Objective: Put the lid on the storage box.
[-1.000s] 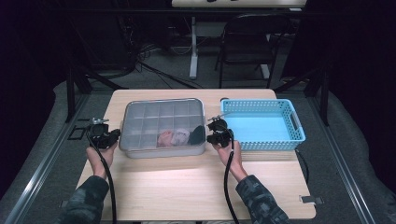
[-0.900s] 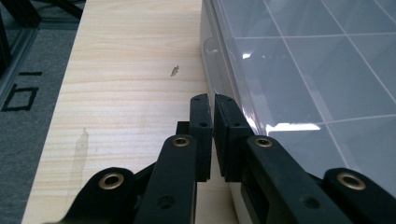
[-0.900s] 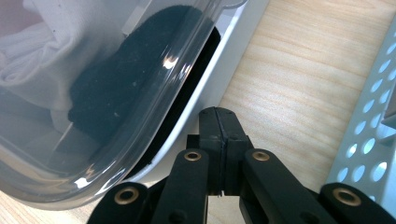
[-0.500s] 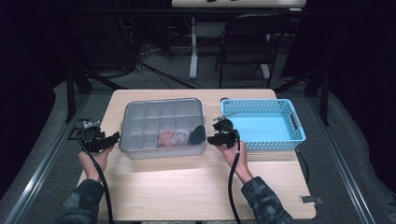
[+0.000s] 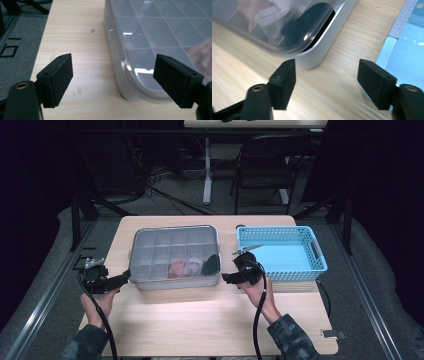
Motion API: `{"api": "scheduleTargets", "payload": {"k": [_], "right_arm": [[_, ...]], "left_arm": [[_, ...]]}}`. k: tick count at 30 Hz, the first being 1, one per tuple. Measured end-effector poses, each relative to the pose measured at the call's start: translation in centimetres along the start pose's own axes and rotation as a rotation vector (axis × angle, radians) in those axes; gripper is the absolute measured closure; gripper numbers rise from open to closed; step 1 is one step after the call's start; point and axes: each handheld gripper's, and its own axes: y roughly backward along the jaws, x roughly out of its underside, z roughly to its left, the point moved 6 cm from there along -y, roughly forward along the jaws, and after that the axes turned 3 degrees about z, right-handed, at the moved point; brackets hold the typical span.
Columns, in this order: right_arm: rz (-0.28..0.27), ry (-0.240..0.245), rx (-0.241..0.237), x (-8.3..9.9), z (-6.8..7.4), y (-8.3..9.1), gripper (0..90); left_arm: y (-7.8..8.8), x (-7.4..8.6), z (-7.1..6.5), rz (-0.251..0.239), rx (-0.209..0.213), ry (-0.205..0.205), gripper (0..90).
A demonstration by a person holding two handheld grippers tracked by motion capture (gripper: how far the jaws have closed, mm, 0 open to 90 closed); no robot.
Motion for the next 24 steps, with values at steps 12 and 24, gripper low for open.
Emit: {"api": "scheduleTargets", "payload": {"k": [12, 24], "right_arm": [[-0.045, 0.029, 0.019, 5.0, -0.6, 4.9, 9.1], [-0.014, -0.083, 0.08, 12.6, -5.2, 5.3, 0.0]], "left_arm": [[3.0, 4.5, -5.0, 0.077, 0.107, -0.121, 0.2], [3.0, 7.4, -5.5, 0.127, 0.107, -0.185, 0.0]]}}
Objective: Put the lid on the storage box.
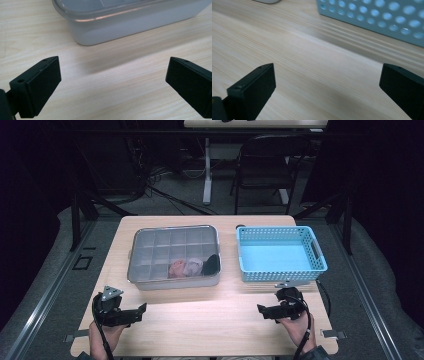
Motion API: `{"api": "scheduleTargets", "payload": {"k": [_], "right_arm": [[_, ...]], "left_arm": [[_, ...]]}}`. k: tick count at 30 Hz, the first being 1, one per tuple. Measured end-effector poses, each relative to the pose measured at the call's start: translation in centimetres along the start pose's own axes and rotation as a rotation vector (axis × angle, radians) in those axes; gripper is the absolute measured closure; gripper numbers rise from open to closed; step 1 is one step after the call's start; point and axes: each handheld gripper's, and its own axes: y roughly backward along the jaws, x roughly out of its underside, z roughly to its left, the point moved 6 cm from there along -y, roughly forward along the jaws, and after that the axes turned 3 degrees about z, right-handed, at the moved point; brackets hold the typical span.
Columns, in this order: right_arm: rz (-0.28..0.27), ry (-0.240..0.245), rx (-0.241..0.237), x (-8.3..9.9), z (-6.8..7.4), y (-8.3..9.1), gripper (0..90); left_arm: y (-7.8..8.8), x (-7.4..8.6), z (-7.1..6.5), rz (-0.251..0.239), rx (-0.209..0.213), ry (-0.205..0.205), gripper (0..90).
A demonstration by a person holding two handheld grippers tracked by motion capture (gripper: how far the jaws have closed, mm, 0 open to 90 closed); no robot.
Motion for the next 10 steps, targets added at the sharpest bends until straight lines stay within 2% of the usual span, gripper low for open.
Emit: {"api": "scheduleTargets", "payload": {"k": [3, 6, 10], "right_arm": [[-0.021, -0.029, 0.019, 0.9, -1.0, 0.6, 0.0], [-0.037, -0.048, 0.027, 1.2, -1.7, 0.8, 0.0], [-0.025, -0.048, 0.032, 1.2, -2.1, 0.5, 0.0]], "left_arm": [[-0.3, 0.1, -0.1, 0.016, 0.02, -0.006, 0.0], [-0.7, 0.2, -0.1, 0.025, 0.02, -0.025, 0.0], [-1.1, 0.3, 0.2, 0.036, 0.031, -0.027, 0.0]]}}
